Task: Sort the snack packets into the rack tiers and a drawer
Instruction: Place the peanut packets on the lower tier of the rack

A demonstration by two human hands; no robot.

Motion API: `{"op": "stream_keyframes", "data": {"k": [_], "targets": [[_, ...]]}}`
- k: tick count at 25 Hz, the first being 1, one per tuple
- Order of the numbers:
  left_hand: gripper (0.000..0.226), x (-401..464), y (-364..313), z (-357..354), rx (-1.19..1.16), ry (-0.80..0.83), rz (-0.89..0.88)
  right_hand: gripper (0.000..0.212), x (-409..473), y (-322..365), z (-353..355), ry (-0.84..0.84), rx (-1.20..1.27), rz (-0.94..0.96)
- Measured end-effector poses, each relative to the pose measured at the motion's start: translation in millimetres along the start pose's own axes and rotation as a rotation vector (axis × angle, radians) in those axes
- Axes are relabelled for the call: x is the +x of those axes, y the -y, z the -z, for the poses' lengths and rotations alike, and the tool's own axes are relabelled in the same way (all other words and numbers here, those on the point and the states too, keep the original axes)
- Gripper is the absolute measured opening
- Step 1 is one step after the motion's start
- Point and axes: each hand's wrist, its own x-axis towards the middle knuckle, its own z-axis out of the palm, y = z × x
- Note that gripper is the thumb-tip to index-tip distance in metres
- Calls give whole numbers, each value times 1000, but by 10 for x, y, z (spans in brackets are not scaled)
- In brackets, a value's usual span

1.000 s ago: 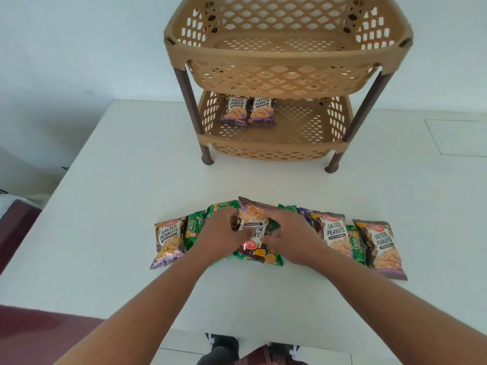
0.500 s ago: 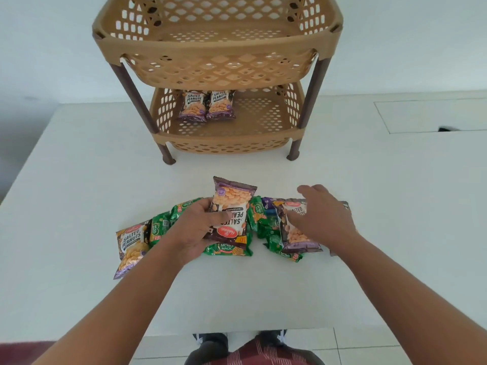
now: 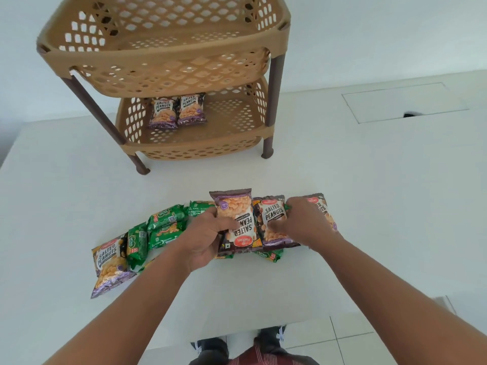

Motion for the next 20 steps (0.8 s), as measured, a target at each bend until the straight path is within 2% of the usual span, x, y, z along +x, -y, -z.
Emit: {"op": "stream_keyframes", "data": {"k": [6, 9, 10, 13, 16, 20], "targets": [[48, 30, 20, -222, 64, 95, 38, 34, 15, 27, 18, 50, 213, 14], [48, 42, 20, -273, 23, 122, 75, 16, 10, 48, 7, 17, 358, 16], [47, 47, 11, -271, 2, 127, 75, 16, 11, 54, 15, -1, 408, 16], [49, 58, -52, -214, -83, 121, 66, 35, 7, 105, 52, 8, 524, 59], [55, 29, -156, -125, -186, 178, 55, 48, 27, 211, 121, 34, 509, 94], [54, -4, -366, 18, -226, 199, -11, 46, 108, 386, 212, 158, 562, 82]]}}
